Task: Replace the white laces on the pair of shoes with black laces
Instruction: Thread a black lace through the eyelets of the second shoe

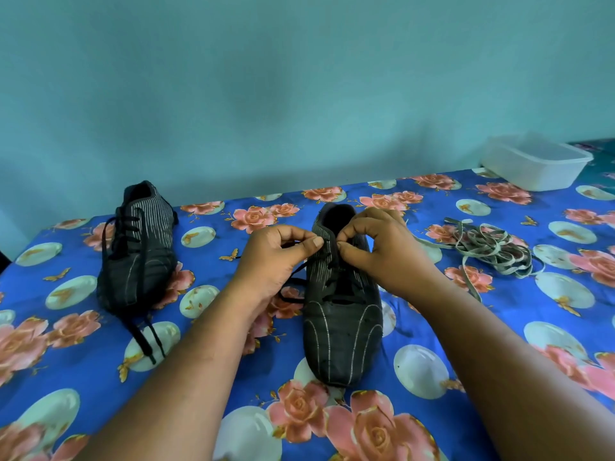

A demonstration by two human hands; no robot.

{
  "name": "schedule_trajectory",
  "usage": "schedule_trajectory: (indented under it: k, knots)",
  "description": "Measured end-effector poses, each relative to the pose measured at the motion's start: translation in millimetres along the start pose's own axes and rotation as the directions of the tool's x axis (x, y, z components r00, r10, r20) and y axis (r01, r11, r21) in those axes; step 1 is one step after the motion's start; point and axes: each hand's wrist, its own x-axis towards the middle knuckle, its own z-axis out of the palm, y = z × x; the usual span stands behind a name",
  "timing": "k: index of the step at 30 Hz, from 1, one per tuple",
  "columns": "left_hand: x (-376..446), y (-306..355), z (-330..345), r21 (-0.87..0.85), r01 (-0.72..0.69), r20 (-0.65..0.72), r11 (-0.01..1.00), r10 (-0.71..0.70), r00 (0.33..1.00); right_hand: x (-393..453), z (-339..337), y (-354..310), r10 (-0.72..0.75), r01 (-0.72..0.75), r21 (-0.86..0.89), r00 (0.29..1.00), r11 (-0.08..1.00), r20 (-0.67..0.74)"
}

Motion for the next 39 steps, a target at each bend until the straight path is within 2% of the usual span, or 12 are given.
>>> schedule_trajectory:
  k: [4, 6, 14, 20, 23, 27, 31, 33, 35, 37, 38, 39]
  knots:
    - [0.0, -5.8, 0.3, 0.221, -0.152, -0.061, 0.963, 0.169, 0.984, 1.2, 1.2, -3.1, -0.021, 0.020, -0.034, 0.999, 0.999, -0.031]
    - [-1.0, -6.1, 1.9, 0.259, -0.203, -0.067, 0.944, 0.227, 0.972, 0.8, 1.8, -3.5, -0.045, 0.040, -0.070, 0.997, 0.997, -0.065]
    - [-4.4, -4.6, 11.2, 0.037, -0.087, -0.004, 0.996, 0.087, 0.996, -0.6, 2.0, -4.5, 0.034, -0.036, 0.098, 0.999, 0.995, 0.023]
    - [-1.6, -8.4, 2.5, 0.064, -0.095, 0.057, 0.993, 0.091, 0.994, -0.2, -0.6, -3.9, 0.038, -0.040, 0.062, 0.999, 0.997, 0.030]
    - [0.0, -7.6, 0.5, 0.118, -0.124, 0.051, 0.985, 0.118, 0.992, -0.7, 2.7, -4.4, 0.025, -0.024, 0.032, 1.000, 0.999, -0.004]
    - [0.1, -6.7, -0.1, 0.050, -0.076, 0.030, 0.996, 0.075, 0.997, -3.6, 3.9, 0.1, -0.023, 0.022, -0.017, 0.998, 1.000, -0.056]
    - [-0.1, -2.3, -3.3, 0.031, -0.025, -0.081, 0.999, 0.028, 0.996, -10.0, -0.5, 8.5, -0.015, 0.018, 0.149, 1.000, 0.989, -0.026]
    - [0.9, -3.4, -5.5, 0.125, -0.015, -0.142, 0.992, 0.033, 0.989, -9.8, -2.5, 12.7, 0.025, -0.020, 0.219, 0.999, 0.975, -0.023]
    - [2.0, -7.6, -8.1, 0.312, 0.028, -0.206, 0.950, 0.039, 0.978, -7.6, -4.0, 15.1, 0.051, -0.038, 0.250, 0.998, 0.967, -0.045]
    - [0.6, -10.0, -8.5, 0.605, 0.091, -0.259, 0.791, 0.088, 0.962, -6.3, -6.4, 16.4, 0.060, -0.037, 0.266, 0.995, 0.963, -0.080]
    - [-0.8, -11.7, -8.2, 0.718, 0.093, -0.258, 0.690, 0.139, 0.956, -6.4, -7.6, 16.8, 0.069, -0.040, 0.273, 0.993, 0.961, -0.094]
    - [-1.4, -11.6, -7.1, 0.773, 0.059, -0.240, 0.632, 0.205, 0.949, -6.7, -9.4, 17.2, 0.079, -0.046, 0.275, 0.991, 0.960, -0.110]
